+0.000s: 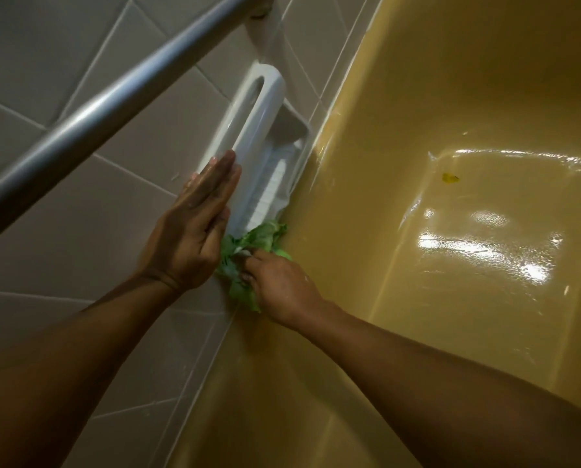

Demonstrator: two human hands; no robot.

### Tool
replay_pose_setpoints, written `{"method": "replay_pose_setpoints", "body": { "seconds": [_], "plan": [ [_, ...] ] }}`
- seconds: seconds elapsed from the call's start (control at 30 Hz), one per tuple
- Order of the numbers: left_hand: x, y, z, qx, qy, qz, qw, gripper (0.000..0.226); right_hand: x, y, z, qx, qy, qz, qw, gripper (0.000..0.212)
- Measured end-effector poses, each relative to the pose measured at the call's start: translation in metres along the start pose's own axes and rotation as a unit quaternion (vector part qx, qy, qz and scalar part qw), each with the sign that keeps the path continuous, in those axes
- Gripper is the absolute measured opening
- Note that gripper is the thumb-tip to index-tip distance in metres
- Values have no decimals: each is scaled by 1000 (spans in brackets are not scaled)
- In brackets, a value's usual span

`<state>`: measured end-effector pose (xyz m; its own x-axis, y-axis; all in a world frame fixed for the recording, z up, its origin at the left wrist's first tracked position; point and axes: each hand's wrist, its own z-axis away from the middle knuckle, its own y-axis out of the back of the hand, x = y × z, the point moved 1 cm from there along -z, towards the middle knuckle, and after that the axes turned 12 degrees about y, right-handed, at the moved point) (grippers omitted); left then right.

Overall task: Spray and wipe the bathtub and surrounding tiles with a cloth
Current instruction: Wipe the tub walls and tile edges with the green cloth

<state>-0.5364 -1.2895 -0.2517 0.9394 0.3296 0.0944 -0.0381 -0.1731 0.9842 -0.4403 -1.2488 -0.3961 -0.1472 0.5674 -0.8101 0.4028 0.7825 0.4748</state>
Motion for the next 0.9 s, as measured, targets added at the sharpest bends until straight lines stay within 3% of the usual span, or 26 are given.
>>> {"method": "replay_pose_setpoints", "body": {
  "seconds": [0.1, 0.23, 0.3, 0.43, 0.6, 0.67, 0.77, 0.9],
  "plan": [
    [-1, 1, 0, -10, 2, -2, 1000, 53, -6, -7, 19, 104, -31, -95, 990, 32],
    [0, 1, 0, -3, 0, -3, 1000, 54, -21, -18, 57, 238, -154, -224, 933, 43],
    [1, 2, 1, 0, 3, 0, 1000, 54, -26, -26, 64, 253, -216, -262, 906, 45],
    [-2, 0, 2, -6, -2, 0, 1000, 54, -39, -40, 44, 231, -265, -292, 889, 56],
    [-6, 0, 1, -20, -9, -3, 1000, 57, -34, -28, 2, 323, -317, -305, 838, 53],
    [-7, -1, 1, -25, -12, -1, 1000, 59, -33, -23, -5, 325, -321, -307, 835, 53],
    [-9, -1, 1, -38, -13, -2, 999, 62, -39, -24, -1, 276, -314, -283, 863, 57],
    [-11, 0, -2, -63, -22, -4, 998, 69, -27, -9, -10, 271, -315, -257, 873, 45]
  ]
}}
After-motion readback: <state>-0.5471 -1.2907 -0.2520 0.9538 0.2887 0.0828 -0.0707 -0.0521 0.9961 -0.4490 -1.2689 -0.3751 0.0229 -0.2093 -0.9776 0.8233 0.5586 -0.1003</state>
